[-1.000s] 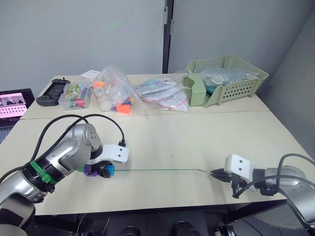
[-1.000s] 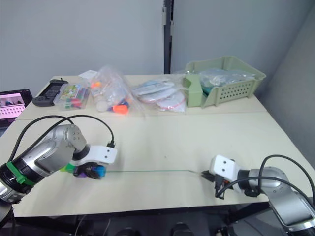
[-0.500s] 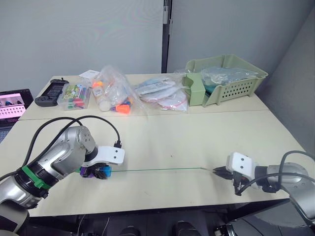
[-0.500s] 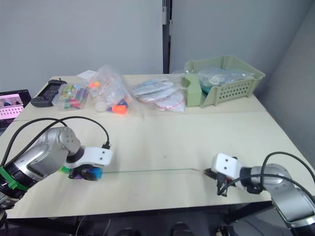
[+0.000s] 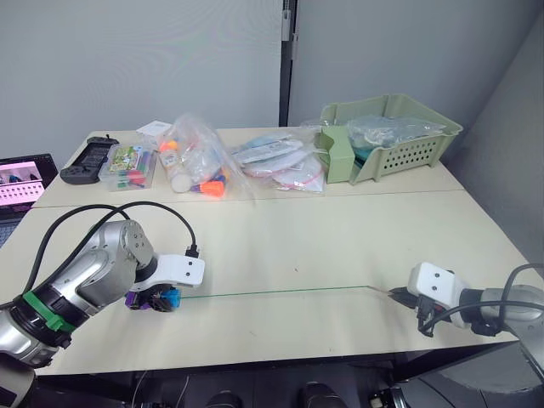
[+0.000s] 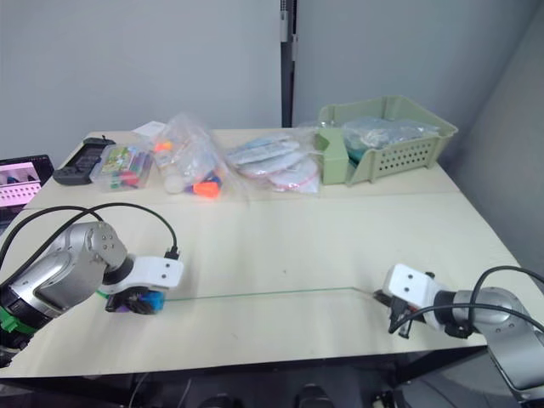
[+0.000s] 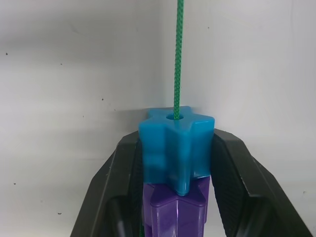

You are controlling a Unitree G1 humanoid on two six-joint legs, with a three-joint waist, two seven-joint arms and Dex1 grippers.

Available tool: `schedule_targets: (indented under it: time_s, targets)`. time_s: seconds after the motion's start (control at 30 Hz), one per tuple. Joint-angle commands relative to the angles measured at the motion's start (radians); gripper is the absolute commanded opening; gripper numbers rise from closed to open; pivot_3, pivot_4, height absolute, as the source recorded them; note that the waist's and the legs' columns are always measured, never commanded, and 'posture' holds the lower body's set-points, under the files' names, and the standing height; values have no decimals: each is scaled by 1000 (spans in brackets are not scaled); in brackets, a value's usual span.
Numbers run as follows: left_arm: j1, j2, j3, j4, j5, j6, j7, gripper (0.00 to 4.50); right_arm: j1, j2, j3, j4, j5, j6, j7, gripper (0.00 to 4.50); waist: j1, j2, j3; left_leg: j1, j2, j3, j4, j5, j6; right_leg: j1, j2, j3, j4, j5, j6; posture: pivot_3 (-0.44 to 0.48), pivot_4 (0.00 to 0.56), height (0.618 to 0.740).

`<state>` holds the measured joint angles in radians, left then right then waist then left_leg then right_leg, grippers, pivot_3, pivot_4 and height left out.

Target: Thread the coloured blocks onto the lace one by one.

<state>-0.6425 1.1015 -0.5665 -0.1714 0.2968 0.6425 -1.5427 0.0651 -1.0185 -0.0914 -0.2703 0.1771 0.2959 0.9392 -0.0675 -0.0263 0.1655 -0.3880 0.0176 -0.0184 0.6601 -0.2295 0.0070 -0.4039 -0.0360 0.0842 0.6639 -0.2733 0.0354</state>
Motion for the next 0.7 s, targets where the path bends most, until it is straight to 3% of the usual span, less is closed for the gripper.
schedule_targets:
  time_s: [0.03, 0.23, 0.37, 0.7]
  targets:
    - [25, 31, -19, 74, 74, 34, 10, 1385, 3, -17, -66, 1, -27, 30, -33, 0, 0, 0, 0, 0, 0, 0, 0, 0, 0, 0, 0, 0, 0, 0, 0, 0, 150, 740]
    - [-8, -89, -8, 67, 29, 72, 43, 1385, -32, 42, 16, -98, 11, 72, -24, 0, 16, 5, -3, 1, -1, 0, 0, 0, 0, 1, -1, 0, 0, 0, 1, 0, 150, 740]
    - [1, -109, 2, 72, 33, 42, 52, 1385, -44, 57, 40, -115, 2, 95, -21, 0, 41, 6, -4, 1, -3, 1, 1, 0, 0, 2, -4, 0, 0, -1, 3, 0, 150, 740]
    - [-14, -155, 26, 127, 37, -50, 66, 1385, 36, -23, -95, -55, -2, 87, 9, 0, 64, 8, -4, 3, -5, 4, 2, 0, 0, 5, -7, 1, -1, -1, 4, 0, 150, 740]
